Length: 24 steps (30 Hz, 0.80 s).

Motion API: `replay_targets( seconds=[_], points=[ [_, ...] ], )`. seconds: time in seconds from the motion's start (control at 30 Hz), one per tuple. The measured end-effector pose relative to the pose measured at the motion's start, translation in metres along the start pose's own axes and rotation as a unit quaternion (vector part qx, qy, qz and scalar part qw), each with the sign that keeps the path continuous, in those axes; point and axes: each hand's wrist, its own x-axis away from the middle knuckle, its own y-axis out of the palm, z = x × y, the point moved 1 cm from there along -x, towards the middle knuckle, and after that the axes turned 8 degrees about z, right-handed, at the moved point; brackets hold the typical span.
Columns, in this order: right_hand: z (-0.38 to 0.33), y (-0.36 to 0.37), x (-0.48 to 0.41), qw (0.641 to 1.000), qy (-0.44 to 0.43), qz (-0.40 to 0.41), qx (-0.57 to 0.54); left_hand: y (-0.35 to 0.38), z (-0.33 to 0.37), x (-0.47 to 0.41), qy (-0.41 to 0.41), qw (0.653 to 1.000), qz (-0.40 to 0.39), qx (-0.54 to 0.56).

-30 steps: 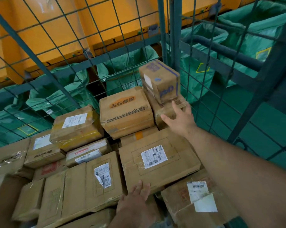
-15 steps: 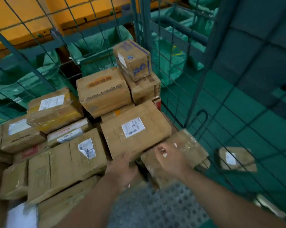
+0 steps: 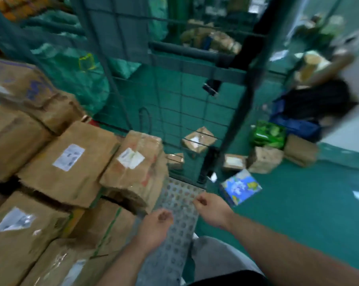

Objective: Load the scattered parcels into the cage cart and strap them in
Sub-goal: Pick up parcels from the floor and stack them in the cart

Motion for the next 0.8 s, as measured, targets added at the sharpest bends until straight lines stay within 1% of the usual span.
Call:
replay_targets(
  seconds=[0.07,0.17,0.3,0.37,0.43,0.57,0.63,0.73,0.8],
  points=[
    [0.035,-0.004,0.033,0.997,0.058,0.038,-0.04,0.02,0.004,0.006,-0.006,1.0,-0.012,-0.005],
    [0.084,-0.011,0.078,0.985,0.126,0.082,-0.08,0.052,0.016,0.019,0.024,0.998,-0.049,-0.043],
    [0.141,-0.033,0.129,0.959,0.198,0.131,-0.154,0.103,0.045,0.04,0.056,0.989,-0.117,-0.075],
    [0.161,-0.043,0.144,0.945,0.215,0.154,-0.19,0.122,0.06,0.05,0.062,0.983,-0.139,-0.104],
    [0.185,-0.057,0.161,0.925,0.234,0.183,-0.236,0.148,0.077,0.056,0.086,0.976,-0.159,-0.121],
    [0.228,-0.088,0.181,0.903,0.239,0.21,-0.288,0.197,0.11,0.06,0.108,0.972,-0.162,-0.135],
    [0.262,-0.109,0.189,0.889,0.245,0.224,-0.314,0.233,0.132,0.06,0.111,0.967,-0.172,-0.149],
    [0.313,-0.144,0.194,0.879,0.251,0.239,-0.326,0.285,0.159,0.055,0.1,0.963,-0.187,-0.168],
    [0.349,-0.168,0.195,0.879,0.261,0.239,-0.319,0.319,0.176,0.051,0.096,0.96,-0.182,-0.19]
  ],
)
